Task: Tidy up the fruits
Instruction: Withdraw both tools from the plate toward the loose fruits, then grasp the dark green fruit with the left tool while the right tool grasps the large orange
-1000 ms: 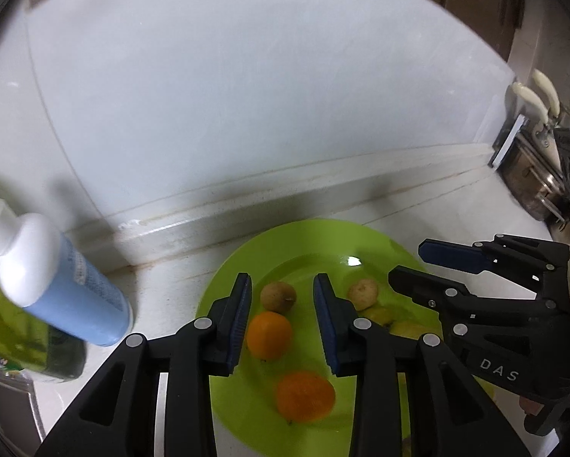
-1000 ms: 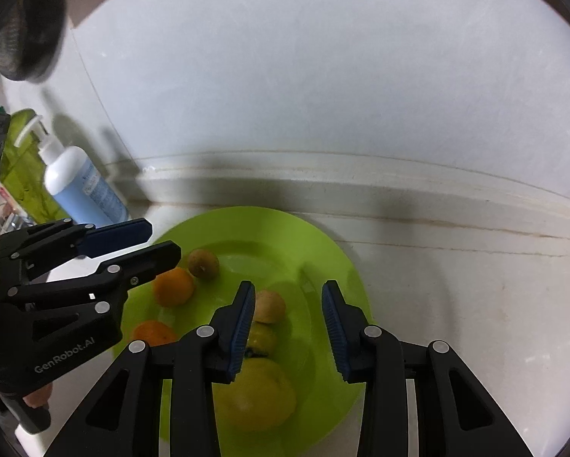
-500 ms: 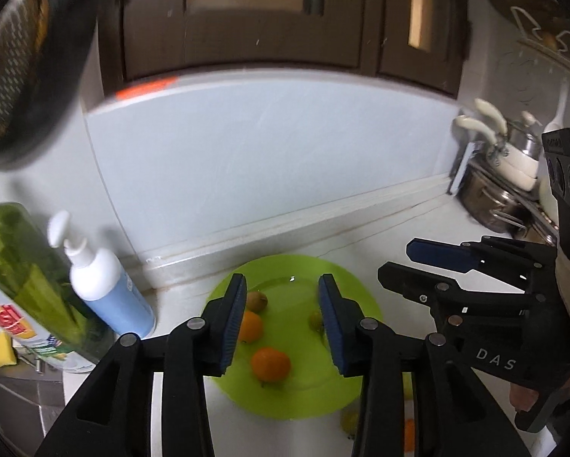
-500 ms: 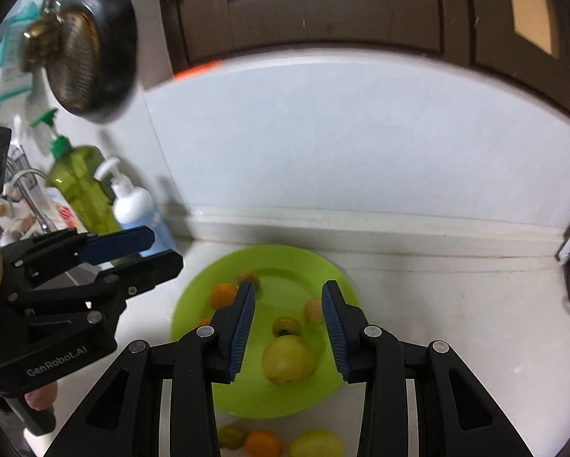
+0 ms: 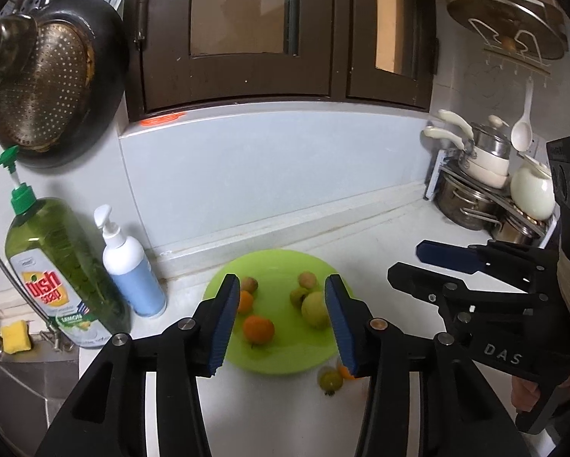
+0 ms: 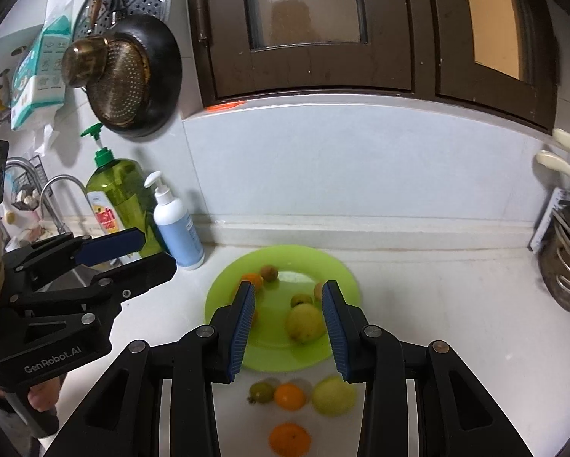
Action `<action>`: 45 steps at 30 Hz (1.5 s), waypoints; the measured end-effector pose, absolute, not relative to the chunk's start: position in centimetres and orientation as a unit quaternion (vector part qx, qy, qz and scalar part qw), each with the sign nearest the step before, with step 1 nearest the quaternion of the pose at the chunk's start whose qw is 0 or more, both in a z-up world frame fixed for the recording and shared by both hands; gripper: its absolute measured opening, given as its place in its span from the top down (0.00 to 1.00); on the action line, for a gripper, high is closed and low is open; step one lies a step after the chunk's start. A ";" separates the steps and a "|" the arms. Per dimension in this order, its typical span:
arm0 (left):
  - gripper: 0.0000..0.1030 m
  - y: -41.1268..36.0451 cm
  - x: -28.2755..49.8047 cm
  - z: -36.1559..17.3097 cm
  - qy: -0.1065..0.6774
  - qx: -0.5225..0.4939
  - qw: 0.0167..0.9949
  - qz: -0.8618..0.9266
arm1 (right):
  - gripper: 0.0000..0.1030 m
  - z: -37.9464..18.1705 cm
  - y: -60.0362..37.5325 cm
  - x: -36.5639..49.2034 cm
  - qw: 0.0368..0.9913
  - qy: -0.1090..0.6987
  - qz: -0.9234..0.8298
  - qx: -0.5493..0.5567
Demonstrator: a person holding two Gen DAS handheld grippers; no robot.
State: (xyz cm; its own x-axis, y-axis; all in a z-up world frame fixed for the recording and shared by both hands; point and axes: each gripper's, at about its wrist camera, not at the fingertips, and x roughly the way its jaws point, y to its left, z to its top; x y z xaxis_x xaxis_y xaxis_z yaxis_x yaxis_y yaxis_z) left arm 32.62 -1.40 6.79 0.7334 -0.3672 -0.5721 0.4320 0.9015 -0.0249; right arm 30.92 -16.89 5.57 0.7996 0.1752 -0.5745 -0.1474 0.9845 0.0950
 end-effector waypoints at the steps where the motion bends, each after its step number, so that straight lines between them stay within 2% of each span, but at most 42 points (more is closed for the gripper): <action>1: 0.55 -1.2 32.1 6.7 0.295 0.056 0.929 -0.218 | 0.57 5.5 -16.8 30.4 0.949 0.304 0.082 0.023; 16: 0.47 -0.2 27.3 4.0 0.288 0.103 0.913 -0.271 | 0.57 3.3 -15.6 24.0 0.952 0.303 0.029 0.027; 25: 0.47 0.1 26.2 1.4 0.288 0.145 0.898 -0.300 | 0.57 0.7 -14.7 22.0 0.946 0.323 -0.003 0.031; 45: 0.47 -2.0 29.6 -5.5 0.304 0.191 0.848 -0.391 | 0.57 -6.4 -14.5 24.3 0.907 0.419 -0.022 0.041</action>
